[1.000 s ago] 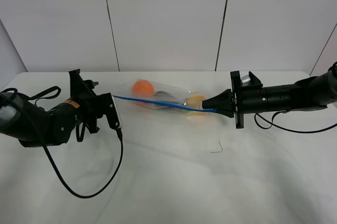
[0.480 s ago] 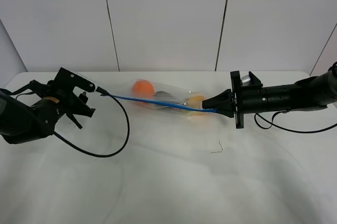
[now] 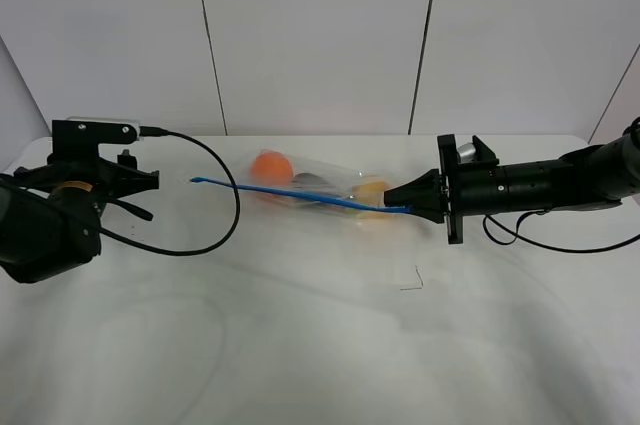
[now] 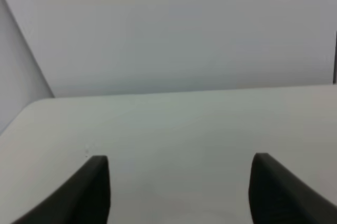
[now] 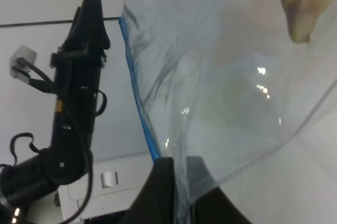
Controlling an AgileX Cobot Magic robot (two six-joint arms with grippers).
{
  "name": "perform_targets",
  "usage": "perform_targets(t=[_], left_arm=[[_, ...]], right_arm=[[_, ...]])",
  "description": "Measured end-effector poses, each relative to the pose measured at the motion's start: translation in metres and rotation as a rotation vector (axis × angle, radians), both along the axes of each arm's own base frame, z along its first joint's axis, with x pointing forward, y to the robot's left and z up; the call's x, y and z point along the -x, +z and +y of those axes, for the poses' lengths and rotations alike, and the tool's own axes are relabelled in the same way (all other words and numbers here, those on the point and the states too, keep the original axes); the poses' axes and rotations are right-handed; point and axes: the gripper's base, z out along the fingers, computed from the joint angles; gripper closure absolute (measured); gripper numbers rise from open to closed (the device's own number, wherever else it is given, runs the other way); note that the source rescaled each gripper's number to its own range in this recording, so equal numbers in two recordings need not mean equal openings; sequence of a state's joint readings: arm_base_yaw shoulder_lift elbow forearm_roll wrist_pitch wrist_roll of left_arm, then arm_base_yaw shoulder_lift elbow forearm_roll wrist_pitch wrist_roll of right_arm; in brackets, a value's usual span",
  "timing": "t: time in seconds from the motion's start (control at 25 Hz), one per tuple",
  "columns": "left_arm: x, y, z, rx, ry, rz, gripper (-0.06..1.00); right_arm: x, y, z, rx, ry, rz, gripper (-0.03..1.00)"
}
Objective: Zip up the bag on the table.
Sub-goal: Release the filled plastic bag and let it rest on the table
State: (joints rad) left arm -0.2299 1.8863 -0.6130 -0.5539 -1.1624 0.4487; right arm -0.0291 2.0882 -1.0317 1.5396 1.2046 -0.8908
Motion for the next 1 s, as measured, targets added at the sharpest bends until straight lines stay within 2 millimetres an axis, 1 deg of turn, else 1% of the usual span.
perform_targets(t=[0.16, 0.28, 0.4, 0.48, 0.6, 0.8, 0.88, 1.0], left_arm=[[0.004, -0.007, -0.005, -0.006, -0.065, 0.071, 0.17], [0.006, -0.008, -0.008, 0.023, -0.098, 0.144, 0.17], [0.009, 0.002, -0.01, 0.057, -0.122, 0.185, 0.17], [0.009, 0.013, -0.013, 0.078, -0.152, 0.223, 0.17], [0.004, 0.027, -0.015, 0.108, -0.208, 0.339, 0.17], [-0.012, 0.045, -0.003, 0.26, -0.263, 0.598, 0.17], [-0.015, 0.052, 0.002, 0.299, -0.281, 0.663, 0.17], [-0.014, 0.056, 0.001, 0.331, -0.317, 0.737, 0.16]], right_arm=[[0.0, 0.0, 0.0, -0.003, -0.004, 0.013, 0.97], [0.0, 0.0, 0.0, -0.003, -0.005, 0.014, 0.97], [0.0, 0.0, 0.0, -0.003, -0.005, 0.014, 0.97], [0.0, 0.0, 0.0, -0.003, -0.005, 0.014, 0.97], [0.0, 0.0, 0.0, -0.003, -0.005, 0.015, 0.97], [0.0, 0.0, 0.0, -0.004, -0.006, 0.017, 0.97], [0.0, 0.0, 0.0, -0.004, -0.006, 0.017, 0.97], [0.0, 0.0, 0.0, -0.004, -0.006, 0.017, 0.97]])
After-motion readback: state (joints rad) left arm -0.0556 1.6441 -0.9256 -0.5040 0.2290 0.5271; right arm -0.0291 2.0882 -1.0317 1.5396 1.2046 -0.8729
